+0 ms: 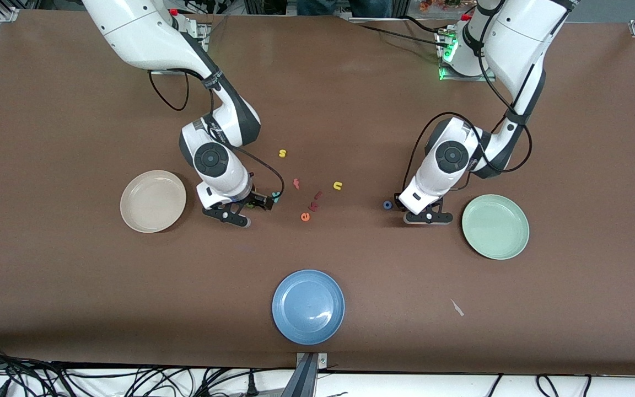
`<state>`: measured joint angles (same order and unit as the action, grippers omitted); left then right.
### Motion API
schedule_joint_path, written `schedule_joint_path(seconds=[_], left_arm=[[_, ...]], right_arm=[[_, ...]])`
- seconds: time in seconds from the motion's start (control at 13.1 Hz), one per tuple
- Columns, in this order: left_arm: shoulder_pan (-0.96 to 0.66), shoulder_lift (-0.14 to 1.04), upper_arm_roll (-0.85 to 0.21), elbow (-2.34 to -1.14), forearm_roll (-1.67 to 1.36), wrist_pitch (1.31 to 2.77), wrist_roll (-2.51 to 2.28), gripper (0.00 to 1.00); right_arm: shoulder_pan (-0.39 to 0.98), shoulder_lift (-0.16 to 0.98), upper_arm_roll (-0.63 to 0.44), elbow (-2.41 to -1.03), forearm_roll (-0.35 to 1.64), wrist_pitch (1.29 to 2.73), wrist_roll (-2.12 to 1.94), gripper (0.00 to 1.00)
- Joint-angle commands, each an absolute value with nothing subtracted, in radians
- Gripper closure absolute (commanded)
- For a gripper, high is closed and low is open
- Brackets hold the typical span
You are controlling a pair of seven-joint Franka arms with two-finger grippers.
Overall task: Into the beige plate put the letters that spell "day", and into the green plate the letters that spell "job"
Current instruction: 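Grasp the cyan letter with the left gripper while the right gripper lowers, then drop the cyan letter on the green plate while the right gripper grasps d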
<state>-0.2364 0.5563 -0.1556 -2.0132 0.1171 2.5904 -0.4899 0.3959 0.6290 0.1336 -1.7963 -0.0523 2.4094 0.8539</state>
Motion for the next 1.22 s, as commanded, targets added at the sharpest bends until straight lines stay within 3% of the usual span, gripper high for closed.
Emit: schedule_joint_path(seconds=[0.0, 0.23, 0.53, 0.84, 1.07, 1.14], left_arm=[[-0.204, 0.531, -0.152, -1.886, 0.147, 2.432, -0.509, 0.92], [-0.123, 0.522, -0.158, -1.729, 0.140, 2.203, -0.485, 0.92], [0.018, 0.459, -0.160, -1.741, 0.110, 2.076, -0.286, 0.92], [0.132, 0.506, -0.160, -1.776, 0.107, 2.077, -0.128, 0.91], [0.161, 0.574, -0.160, -1.778, 0.109, 2.080, -0.121, 0.83], [0.163, 0.580, -0.160, -1.778, 0.109, 2.079, -0.123, 0.74]], right_arm=[[0.391, 0.624, 0.140, -1.835, -0.074, 2.462, 0.874, 0.01], [0.391, 0.629, 0.140, -1.835, -0.074, 2.465, 0.876, 0.08], [0.391, 0.634, 0.140, -1.853, -0.074, 2.496, 0.874, 0.15], [0.390, 0.635, 0.140, -1.887, -0.074, 2.543, 0.874, 0.17], [0.390, 0.637, 0.140, -1.887, -0.074, 2.543, 0.873, 0.39], [0.390, 0.637, 0.140, -1.887, -0.074, 2.543, 0.871, 0.47]])
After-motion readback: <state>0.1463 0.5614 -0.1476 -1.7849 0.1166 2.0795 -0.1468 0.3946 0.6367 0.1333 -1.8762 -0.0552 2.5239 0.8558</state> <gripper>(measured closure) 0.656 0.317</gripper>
